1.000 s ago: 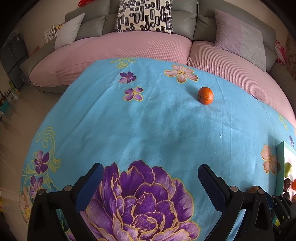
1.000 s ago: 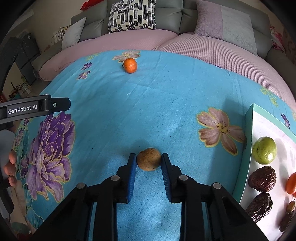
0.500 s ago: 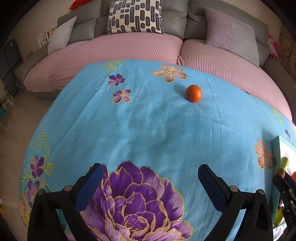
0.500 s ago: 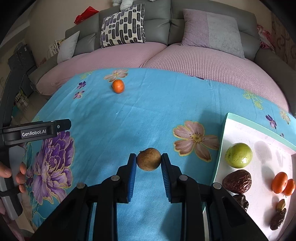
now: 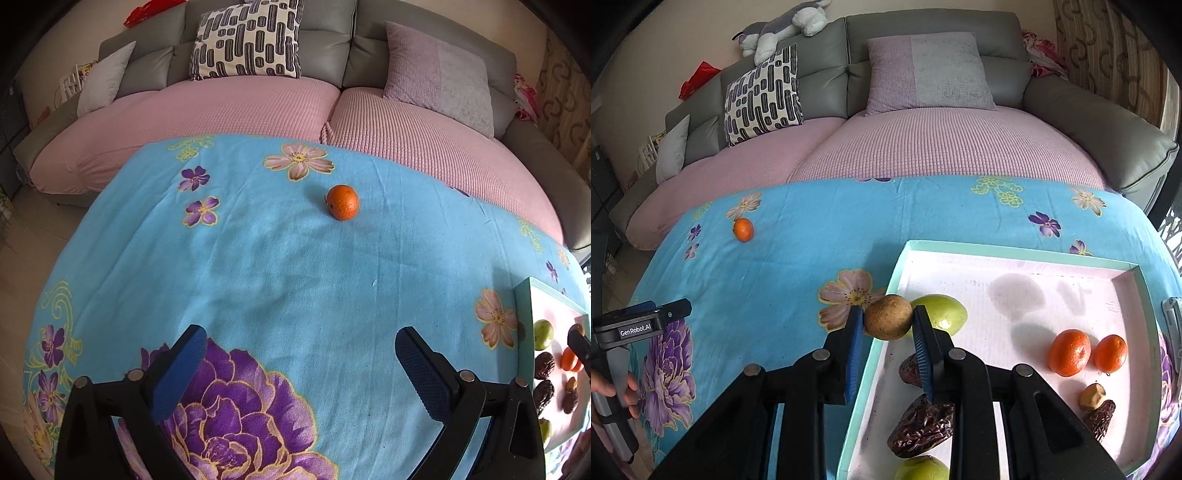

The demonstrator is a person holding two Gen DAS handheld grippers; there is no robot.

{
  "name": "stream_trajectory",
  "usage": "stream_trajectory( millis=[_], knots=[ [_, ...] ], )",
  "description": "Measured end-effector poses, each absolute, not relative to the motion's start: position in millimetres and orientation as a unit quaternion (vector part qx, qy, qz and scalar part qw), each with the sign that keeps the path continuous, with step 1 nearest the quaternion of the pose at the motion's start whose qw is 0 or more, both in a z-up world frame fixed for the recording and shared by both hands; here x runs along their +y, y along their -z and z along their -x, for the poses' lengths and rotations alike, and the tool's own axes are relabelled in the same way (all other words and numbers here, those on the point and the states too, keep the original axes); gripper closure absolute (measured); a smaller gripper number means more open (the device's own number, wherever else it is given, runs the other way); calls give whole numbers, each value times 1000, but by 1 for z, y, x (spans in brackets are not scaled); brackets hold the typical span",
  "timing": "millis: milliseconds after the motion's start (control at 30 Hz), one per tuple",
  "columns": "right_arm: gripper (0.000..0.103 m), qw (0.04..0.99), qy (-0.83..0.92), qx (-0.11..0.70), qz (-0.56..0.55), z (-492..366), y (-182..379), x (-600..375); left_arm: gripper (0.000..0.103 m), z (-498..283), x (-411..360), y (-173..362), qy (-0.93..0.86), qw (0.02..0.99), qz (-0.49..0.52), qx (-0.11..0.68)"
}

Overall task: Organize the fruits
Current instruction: 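Carry the nut over the white tray with the right tool while the left tool approaches the tangerine, then grasp and lift the orange tangerine with the left tool while the right tool holds the nut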

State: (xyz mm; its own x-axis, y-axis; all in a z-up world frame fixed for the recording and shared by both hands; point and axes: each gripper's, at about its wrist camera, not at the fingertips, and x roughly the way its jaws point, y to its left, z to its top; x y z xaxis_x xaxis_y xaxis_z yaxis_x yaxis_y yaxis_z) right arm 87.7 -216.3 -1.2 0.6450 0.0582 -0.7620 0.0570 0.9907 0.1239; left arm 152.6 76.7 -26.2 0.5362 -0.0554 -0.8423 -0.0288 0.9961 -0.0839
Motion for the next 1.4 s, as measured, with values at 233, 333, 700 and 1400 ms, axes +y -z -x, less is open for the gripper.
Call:
stream_trajectory(
  millis=[233,333,700,1400],
  knots=[
    [75,906,27,409,-107,-81,-6,-251,1,-184,66,12,13,883,50,466],
    [75,904,41,408,-120,-79,-5,-265,1,-212,64,15,42,872,69,483],
    [75,894,66,407,-175,-72,-1,-296,32,-283,64,41,15,849,71,524],
    [75,894,52,405,-183,-72,-2,-296,71,-312,47,54,-17,841,64,537]
  ],
)
